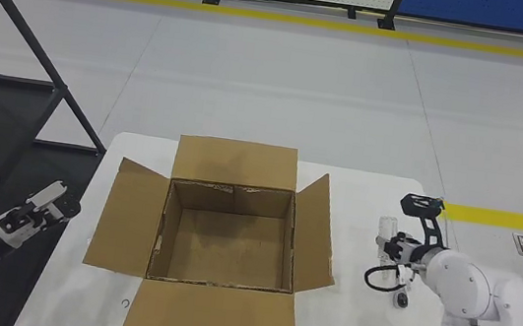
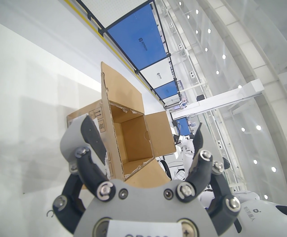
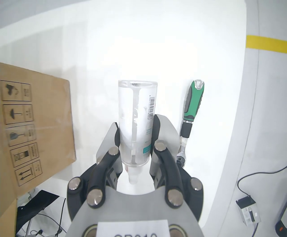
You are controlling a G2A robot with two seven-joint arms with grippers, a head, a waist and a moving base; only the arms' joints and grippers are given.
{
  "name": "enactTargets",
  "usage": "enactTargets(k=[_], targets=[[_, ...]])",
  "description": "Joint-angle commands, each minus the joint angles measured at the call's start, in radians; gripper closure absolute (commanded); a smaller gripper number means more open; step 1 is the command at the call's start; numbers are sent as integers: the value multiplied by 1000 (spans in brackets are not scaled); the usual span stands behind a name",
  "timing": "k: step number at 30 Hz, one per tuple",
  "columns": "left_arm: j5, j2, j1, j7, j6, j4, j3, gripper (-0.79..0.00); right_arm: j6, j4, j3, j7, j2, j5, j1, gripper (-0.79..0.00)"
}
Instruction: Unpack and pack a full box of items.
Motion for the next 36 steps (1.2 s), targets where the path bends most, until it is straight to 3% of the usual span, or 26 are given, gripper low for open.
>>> enactTargets(k=[1,13,23,36], targets=[[-5,0,2,0,-5,5,-6,-785,7,-58,-1,-7,1,7,-7,0],[-46,-1,30,-2,-36,19,-30,-785,39,-261,-111,-89,-1,57,12,0],[-33,4,24,-20,-32,3,-37,-785,39,-261,-111,-89,-1,57,12,0],[47,16,-32,-104,-4,6,30,-785,26,-236,-163,-145,-1,46,28,0]])
